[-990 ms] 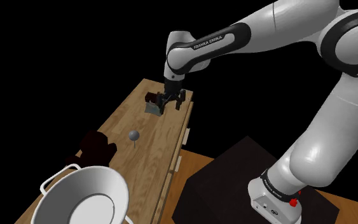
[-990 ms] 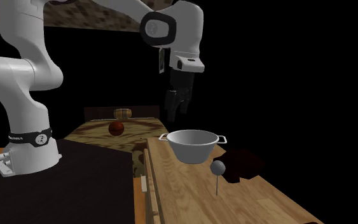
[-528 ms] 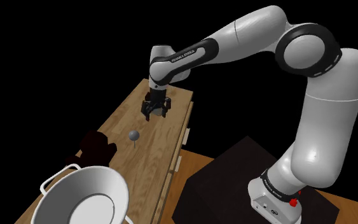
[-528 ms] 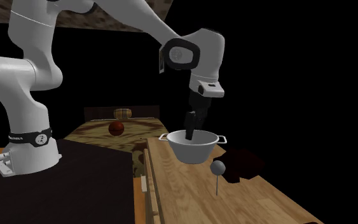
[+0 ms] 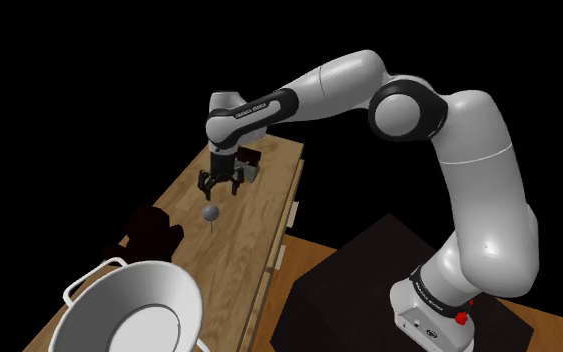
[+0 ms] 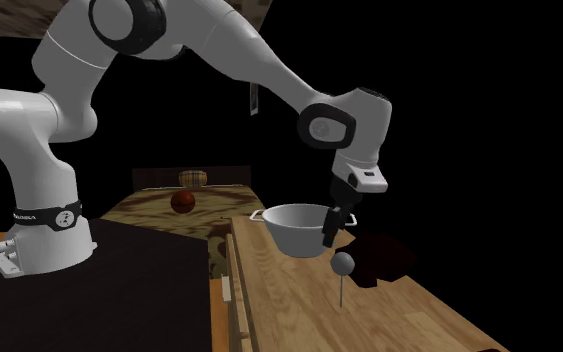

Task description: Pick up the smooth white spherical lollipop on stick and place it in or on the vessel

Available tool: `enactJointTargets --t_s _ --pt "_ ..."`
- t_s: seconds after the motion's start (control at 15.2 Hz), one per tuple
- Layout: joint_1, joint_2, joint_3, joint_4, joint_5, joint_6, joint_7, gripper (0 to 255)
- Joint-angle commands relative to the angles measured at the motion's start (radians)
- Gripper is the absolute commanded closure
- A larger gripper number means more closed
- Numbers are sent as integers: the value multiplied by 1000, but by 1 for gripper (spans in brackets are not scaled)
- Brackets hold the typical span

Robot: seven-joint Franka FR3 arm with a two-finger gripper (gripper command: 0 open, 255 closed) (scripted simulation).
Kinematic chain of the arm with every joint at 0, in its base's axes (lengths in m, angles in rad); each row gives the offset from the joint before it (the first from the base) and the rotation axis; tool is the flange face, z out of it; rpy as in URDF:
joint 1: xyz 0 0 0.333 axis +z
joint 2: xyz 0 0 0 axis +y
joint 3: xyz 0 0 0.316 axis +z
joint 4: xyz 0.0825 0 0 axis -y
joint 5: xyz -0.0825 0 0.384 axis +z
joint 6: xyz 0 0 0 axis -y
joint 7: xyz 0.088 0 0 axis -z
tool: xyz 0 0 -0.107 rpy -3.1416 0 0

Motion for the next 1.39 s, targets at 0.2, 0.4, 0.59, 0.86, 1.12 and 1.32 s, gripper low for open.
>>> enactJointTargets --t_s 0.2,0.4,0.59,0.86,1.12,1.32 --pt "40 203 -6 234 -7 -40 27 0" --pt "46 220 -6 224 -8 -12 27 0" --pt "51 240 -6 217 -8 15 26 0" --pt "53 244 -6 217 -8 20 26 0" --pt "53 244 -6 217 -8 20 26 0" --pt "53 244 -6 217 -8 20 26 255"
